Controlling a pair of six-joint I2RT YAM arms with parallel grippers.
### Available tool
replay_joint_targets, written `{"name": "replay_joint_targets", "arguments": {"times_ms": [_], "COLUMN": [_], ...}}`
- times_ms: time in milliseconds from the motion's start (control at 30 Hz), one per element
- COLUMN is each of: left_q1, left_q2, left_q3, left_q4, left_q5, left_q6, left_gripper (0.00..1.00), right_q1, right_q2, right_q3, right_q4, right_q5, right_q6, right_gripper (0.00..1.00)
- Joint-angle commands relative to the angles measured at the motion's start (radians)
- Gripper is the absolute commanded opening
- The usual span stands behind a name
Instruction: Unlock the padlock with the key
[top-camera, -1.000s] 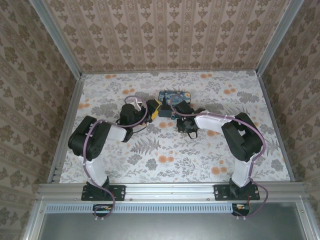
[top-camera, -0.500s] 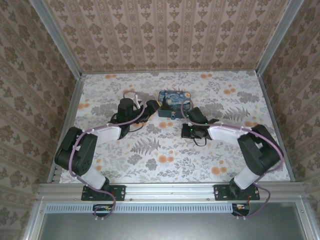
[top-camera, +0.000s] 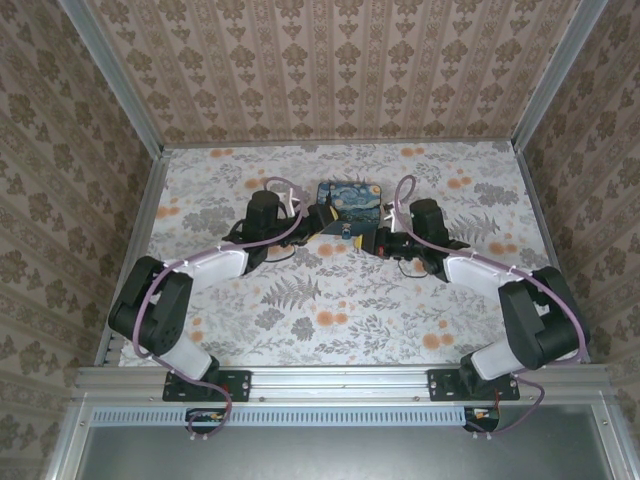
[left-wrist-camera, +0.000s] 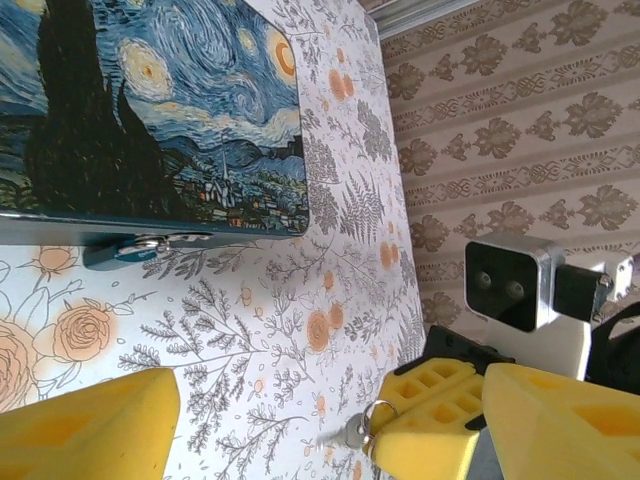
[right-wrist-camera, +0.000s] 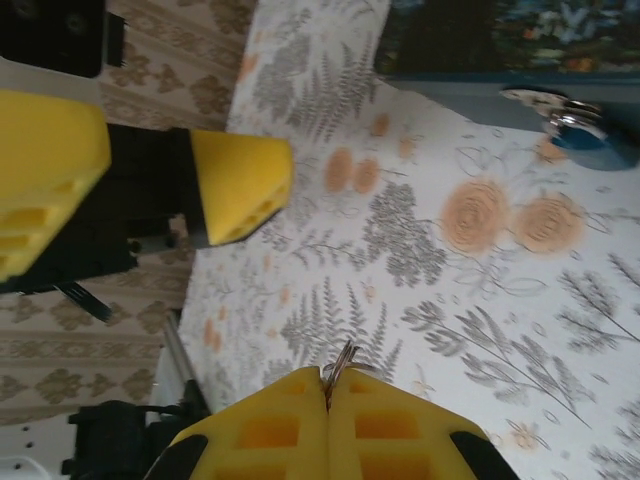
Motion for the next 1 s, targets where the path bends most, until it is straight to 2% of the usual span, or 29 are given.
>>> {"name": "replay_joint_targets", "arguments": {"times_ms": [0,267,733,967], "left_q1": [0.0,-0.022,-0.088,-0.105], "left_q2": [-0.021,0.013,0.242,0.31], "left_q3": [-0.001,-0.025,-0.063,-0.066], "left_q4": [0.022,0.104,0.549,0.723], "left_q5": [0.012,-0.031,-0.038,-0.088], "left_q6": [-0.027,-0.152,-0.592,-0.711], "left_gripper": [0.8,0.79,0.78,0.78], "right_q1": [-0.005,-0.006,-0.001,0.012], "right_q2": [0.043,0.085,0.076,0.094], "right_q3": [0.005,0.009,0.044,0.052], "right_q4": [0.184,0.296,0.301,0.301], "right_q5": [-0.085,-0.082,-0.073,-0.071], "right_q6": [0.106,0.189,0.216,0.215], "right_gripper": [0.0,0.0,0.0,0.0]}}
